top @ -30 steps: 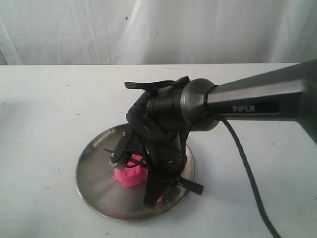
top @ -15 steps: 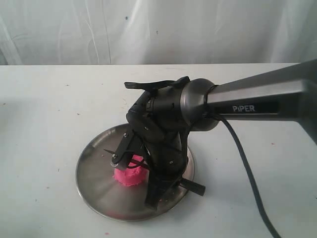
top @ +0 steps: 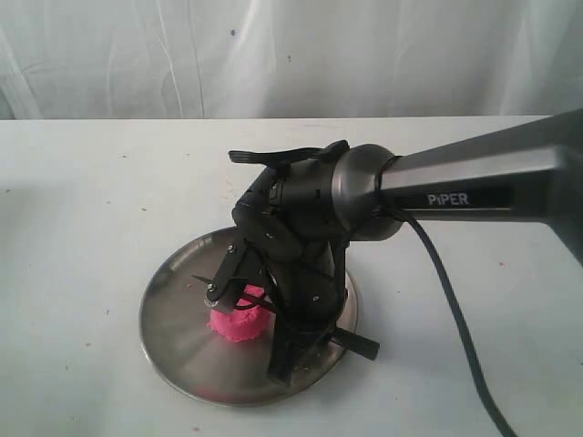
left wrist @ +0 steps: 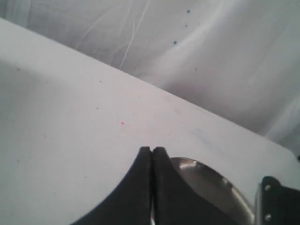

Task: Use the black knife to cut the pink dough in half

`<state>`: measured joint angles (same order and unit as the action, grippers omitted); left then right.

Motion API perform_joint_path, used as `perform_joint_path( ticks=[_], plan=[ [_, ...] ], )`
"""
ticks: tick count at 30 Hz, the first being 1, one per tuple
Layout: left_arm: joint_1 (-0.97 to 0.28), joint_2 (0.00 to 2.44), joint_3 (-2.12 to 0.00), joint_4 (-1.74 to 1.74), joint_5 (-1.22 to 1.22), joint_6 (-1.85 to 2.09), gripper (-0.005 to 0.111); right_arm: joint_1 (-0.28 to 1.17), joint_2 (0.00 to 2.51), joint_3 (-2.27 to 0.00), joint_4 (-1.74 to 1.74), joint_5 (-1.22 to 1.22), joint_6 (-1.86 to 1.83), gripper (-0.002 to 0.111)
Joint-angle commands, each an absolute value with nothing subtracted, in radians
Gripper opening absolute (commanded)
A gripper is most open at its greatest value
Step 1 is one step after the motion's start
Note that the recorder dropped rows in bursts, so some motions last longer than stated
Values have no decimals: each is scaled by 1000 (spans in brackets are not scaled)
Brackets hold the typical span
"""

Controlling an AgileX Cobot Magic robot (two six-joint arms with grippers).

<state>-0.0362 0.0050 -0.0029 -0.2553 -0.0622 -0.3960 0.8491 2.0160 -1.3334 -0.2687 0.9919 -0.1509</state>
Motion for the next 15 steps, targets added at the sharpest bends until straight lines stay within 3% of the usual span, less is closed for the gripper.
perform_joint_path(
  ticks=[1,3,8,15],
  plan=[
    [-43,0,-65,-277,161,-534,0,856,2016,-1341,-272,1005,-160,0],
    [-68,42,-167,-277,273,-443,0,856,2016,-1341,-274,1005,-160,0],
    [-120,415,-359,-356,381,-229,0,856,2016,-1341,-281,996,-168,0],
    [-133,981,-553,-1175,347,744,0,856,2016,-1365,-270,996,-176,0]
  ],
)
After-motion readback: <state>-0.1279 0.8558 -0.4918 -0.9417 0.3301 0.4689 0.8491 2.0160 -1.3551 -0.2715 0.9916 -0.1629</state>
